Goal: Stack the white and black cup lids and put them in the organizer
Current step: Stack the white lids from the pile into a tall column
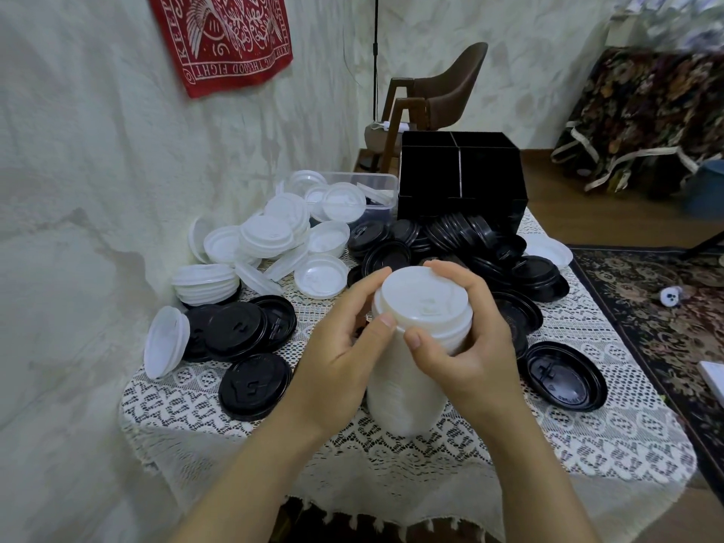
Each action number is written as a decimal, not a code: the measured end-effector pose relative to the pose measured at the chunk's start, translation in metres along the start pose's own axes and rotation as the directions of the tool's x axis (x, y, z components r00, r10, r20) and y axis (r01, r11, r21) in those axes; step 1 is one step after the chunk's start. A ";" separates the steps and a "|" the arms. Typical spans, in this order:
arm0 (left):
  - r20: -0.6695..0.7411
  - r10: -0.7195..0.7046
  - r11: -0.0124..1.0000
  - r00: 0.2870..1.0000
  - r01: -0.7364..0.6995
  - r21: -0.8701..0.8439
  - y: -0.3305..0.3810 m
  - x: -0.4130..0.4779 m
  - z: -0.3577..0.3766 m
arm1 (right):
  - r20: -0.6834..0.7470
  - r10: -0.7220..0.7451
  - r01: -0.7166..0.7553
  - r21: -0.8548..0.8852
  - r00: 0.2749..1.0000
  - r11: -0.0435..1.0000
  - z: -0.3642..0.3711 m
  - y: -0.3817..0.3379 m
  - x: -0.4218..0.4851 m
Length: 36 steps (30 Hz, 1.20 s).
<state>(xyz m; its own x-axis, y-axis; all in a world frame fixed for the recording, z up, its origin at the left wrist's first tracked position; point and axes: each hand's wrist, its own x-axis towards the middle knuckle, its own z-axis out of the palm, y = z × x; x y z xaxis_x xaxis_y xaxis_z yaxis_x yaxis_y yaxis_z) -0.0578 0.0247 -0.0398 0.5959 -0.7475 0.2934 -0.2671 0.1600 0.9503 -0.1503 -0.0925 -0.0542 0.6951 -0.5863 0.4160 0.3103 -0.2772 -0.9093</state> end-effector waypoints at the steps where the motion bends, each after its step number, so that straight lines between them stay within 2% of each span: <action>1: 0.008 0.000 1.000 1.000 0.000 0.011 0.000 0.002 -0.002 | -0.003 0.002 -0.002 0.001 1.000 1.000 0.000 0.000 0.000; 3: -0.044 0.007 0.998 0.999 -0.004 0.064 -0.003 0.010 -0.011 | -0.001 0.014 -0.014 0.002 1.000 1.000 0.000 -0.001 0.000; 5: -0.182 0.014 0.961 0.983 0.036 0.272 -0.012 0.026 -0.026 | 0.007 0.022 -0.022 0.017 1.000 1.000 0.000 -0.001 0.000; 7: -0.231 0.029 0.785 0.973 0.121 0.608 -0.023 0.045 -0.044 | 0.009 0.025 -0.026 0.022 1.000 0.999 0.000 -0.002 0.000; 9: -0.195 -0.047 0.595 0.980 0.184 0.783 -0.037 0.064 -0.058 | 0.008 0.026 -0.026 0.024 1.000 0.999 0.000 -0.002 0.000; 13: -0.127 -0.152 0.474 0.980 0.185 0.861 -0.054 0.088 -0.067 | 0.009 0.033 -0.033 0.031 0.999 0.999 0.000 -0.001 0.001; 17: -0.038 -0.205 0.194 0.978 0.078 0.978 -0.066 0.102 -0.068 | 0.011 0.026 -0.027 0.032 1.000 0.999 0.000 -0.002 0.001; 20: 0.007 -0.211 -0.001 0.978 -0.007 1.000 -0.075 0.103 -0.070 | 0.012 0.022 -0.023 0.035 1.000 0.999 -0.001 -0.002 0.001; 23: 0.053 -0.199 -0.137 0.978 -0.081 0.987 -0.077 0.101 -0.069 | 0.014 0.024 -0.025 0.031 1.000 0.999 -0.001 -0.002 0.001; 26: 0.059 -0.188 -0.163 0.980 -0.091 0.982 -0.076 0.099 -0.068 | 0.015 0.031 -0.031 0.026 0.999 0.999 -0.001 -0.002 0.001; 36: 0.121 -0.135 -0.073 0.983 -0.132 0.989 -0.077 0.094 -0.073 | 0.020 0.041 -0.041 0.007 0.999 0.999 -0.002 -0.002 0.000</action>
<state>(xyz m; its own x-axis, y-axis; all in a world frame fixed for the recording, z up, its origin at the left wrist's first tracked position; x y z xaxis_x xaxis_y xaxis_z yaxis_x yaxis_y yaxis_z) 0.0739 -0.0107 -0.0779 0.5301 -0.8349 0.1477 -0.8079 -0.5503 -0.2108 -0.1518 -0.0932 -0.0518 0.7201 -0.5816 0.3785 0.2864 -0.2478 -0.9255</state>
